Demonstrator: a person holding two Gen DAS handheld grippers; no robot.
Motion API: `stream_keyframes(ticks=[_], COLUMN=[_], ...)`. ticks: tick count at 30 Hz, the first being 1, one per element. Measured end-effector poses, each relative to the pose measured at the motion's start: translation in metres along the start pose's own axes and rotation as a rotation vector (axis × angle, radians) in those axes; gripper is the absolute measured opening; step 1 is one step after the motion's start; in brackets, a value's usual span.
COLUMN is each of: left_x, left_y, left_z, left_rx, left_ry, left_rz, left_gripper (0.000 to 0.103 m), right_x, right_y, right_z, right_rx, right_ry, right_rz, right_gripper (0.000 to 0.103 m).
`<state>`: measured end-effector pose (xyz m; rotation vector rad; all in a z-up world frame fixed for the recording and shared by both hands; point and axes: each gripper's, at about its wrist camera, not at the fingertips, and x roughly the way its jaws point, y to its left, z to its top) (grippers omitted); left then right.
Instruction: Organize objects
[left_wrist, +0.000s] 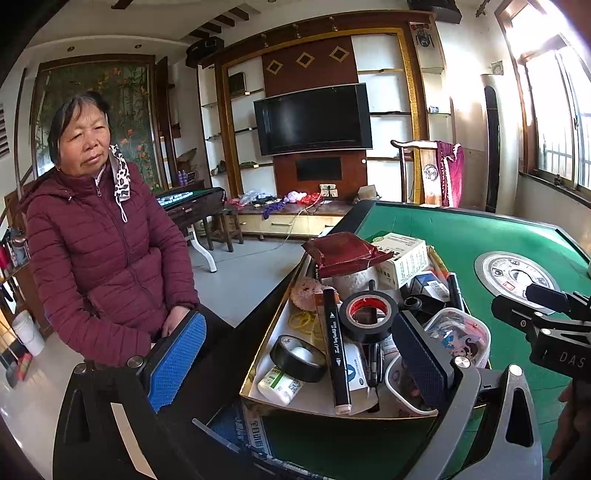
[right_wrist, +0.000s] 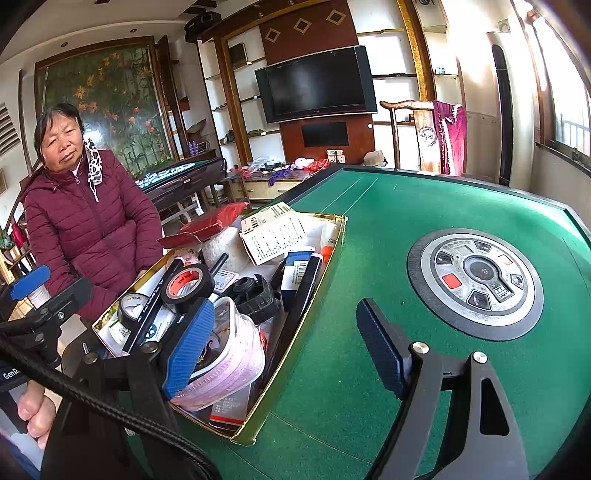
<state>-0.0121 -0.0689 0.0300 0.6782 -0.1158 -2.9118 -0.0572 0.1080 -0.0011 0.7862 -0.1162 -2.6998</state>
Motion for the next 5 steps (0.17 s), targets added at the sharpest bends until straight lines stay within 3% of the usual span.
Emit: stream_keyframes(ticks=[5], left_x=[0.0002], left_y=[0.0008], left_z=[0.0016], left_rx=[-0.008], left_ry=[0.006], left_rz=[-0.013], left_gripper=[0.099], right_x=[0.0000], right_y=[0.0003], right_z=[0.0001], right_rx=[0.001], right_ry=[-0.001], right_rz=[-0.001], right_gripper=[0.080])
